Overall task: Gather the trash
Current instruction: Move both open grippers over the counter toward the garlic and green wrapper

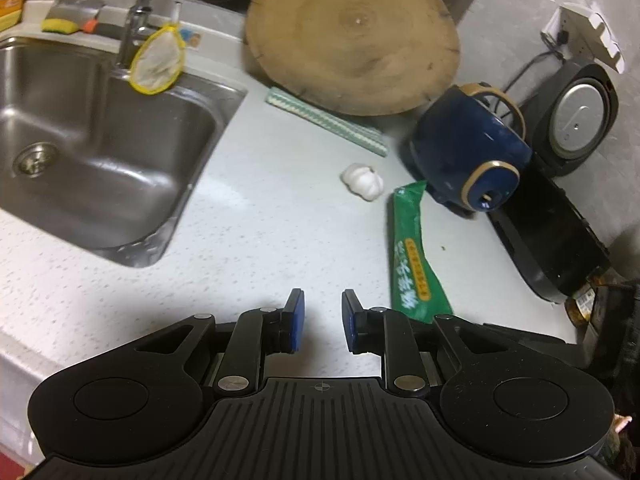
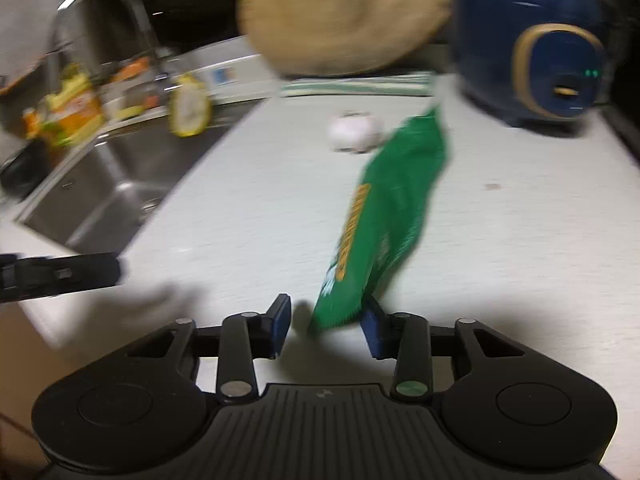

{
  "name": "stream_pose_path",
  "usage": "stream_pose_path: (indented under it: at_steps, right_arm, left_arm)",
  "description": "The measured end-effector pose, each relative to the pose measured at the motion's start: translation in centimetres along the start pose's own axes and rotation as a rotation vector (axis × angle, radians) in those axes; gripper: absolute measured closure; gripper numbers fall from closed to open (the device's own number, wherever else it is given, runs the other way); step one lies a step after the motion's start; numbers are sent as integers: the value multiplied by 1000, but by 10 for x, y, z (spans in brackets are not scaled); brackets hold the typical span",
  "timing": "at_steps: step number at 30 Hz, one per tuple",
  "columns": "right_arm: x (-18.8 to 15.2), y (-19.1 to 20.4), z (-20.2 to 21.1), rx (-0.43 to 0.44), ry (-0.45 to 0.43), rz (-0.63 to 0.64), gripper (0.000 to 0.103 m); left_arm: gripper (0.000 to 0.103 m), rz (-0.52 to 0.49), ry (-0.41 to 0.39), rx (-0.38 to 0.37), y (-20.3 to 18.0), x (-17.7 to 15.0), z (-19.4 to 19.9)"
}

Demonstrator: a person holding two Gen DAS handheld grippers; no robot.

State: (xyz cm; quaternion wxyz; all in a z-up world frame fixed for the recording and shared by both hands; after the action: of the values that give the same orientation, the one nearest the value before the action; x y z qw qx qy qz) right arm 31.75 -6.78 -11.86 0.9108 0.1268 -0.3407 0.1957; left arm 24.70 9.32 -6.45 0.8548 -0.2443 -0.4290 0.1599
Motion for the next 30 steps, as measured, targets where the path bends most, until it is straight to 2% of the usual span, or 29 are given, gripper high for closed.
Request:
stream_pose_path:
  at_steps: [2, 5, 7, 9, 13, 14, 15, 19, 25, 26, 28, 30]
  right_arm:
    - [2, 7, 7, 20, -29, 26, 67]
    - [11, 4, 19, -4, -76, 60, 66]
    - [22, -4, 28, -42, -121, 76, 60]
    - [39, -14, 34, -73, -169, 79, 45]
    - [85, -26, 19, -127, -223, 119, 41]
    - [97, -25, 10, -128, -223, 132, 37]
    - [109, -23, -2, -123, -214, 142, 32]
    - [140, -15, -62, -107, -118, 130, 31]
    - [150, -7, -126, -150, -8, 126, 31]
    - [148, -7, -130, -141, 6, 120, 32]
    - [143, -4, -130, -123, 21, 119, 47]
    - [137, 1, -125, -102, 19, 155, 51]
  left_arm:
    - [80, -4, -9, 12, 1, 1, 5]
    - [80, -4, -20, 31, 3, 2, 10]
    - [80, 8, -19, 51, 7, 1, 11]
    - [80, 25, -14, 76, 11, 0, 11]
    - [80, 36, -19, 127, 15, -3, 19]
    - [80, 35, -20, 147, 16, -3, 22]
    - [80, 33, -20, 167, 17, -4, 24]
    - [80, 22, -22, 241, 16, -8, 35]
    - [80, 8, -19, 309, 11, -15, 46]
    - [80, 13, -18, 314, 12, -17, 47]
    - [80, 19, -12, 319, 12, -20, 48]
    - [80, 24, -2, 320, 12, -23, 47]
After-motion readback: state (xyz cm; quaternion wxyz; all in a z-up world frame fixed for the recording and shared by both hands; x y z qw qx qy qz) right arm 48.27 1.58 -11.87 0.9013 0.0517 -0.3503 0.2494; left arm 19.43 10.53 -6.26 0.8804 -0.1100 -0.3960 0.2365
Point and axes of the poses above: each gripper's, at about its wrist camera, not at the fingertips, and z roughly against the way its jaws point, y to its left, x to its top, the point moved 8 cm from there along -z, roughly the way its jaws point, and after that the axes turned 12 degrees about -x, right-handed, at the moved point
